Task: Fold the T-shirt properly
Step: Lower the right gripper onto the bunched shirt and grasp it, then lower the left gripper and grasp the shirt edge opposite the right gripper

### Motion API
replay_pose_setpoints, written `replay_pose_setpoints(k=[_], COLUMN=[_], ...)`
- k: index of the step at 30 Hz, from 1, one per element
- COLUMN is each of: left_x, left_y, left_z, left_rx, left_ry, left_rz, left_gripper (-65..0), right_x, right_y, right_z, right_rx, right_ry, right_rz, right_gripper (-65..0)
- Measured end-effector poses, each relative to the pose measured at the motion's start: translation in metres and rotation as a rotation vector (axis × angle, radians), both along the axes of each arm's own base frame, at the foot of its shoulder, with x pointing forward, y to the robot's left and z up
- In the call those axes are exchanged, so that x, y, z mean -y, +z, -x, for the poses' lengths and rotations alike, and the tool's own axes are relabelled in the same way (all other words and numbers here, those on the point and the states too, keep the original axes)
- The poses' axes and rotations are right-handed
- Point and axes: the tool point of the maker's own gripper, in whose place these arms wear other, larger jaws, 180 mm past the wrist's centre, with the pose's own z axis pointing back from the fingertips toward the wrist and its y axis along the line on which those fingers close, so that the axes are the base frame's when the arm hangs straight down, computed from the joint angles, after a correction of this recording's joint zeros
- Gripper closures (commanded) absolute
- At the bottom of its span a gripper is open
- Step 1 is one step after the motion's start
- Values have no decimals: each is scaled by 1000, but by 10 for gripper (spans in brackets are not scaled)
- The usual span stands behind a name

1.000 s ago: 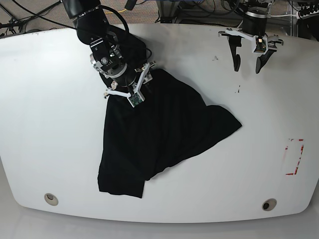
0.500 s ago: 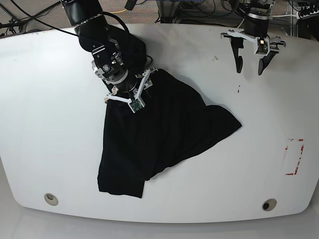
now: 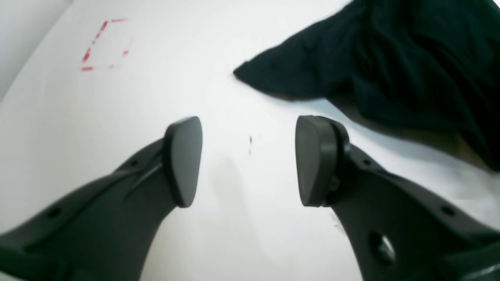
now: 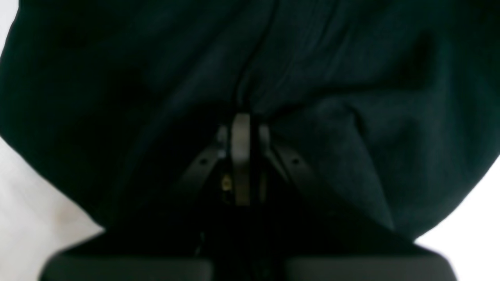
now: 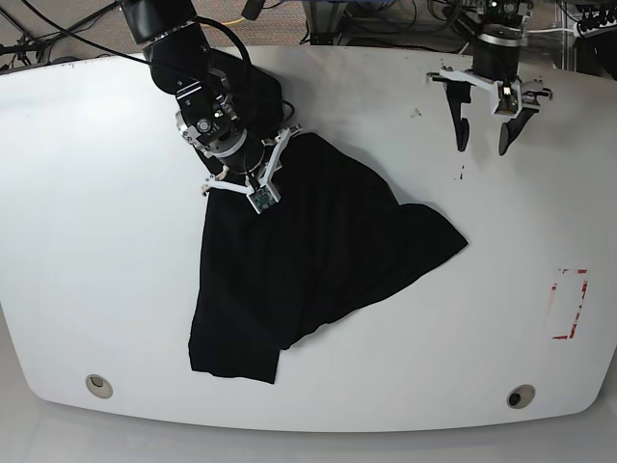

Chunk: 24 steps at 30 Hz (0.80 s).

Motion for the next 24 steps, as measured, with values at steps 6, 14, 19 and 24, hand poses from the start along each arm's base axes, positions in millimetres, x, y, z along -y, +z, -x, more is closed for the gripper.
replay_pose_setpoints(k=[6, 14, 19, 24], left_x=[-13, -15, -19, -18], left_y=[-10, 2, 4, -1], left_z=[-22, -51, -70, -87], left_rx=[-86, -48, -77, -134], left_ry=[60, 114, 130, 143], left_rz=[-8, 33, 34, 53], left_gripper=[-357, -358, -358, -358], right_x=[4, 29, 37, 42], right_y=[0, 27, 52, 69], right_z=[0, -5, -10, -10], right_rx=[-3, 57, 105, 149], right_ry=[-14, -100, -123, -141], right_rz=[-5, -19, -22, -33], right_gripper=[0, 0, 0, 0])
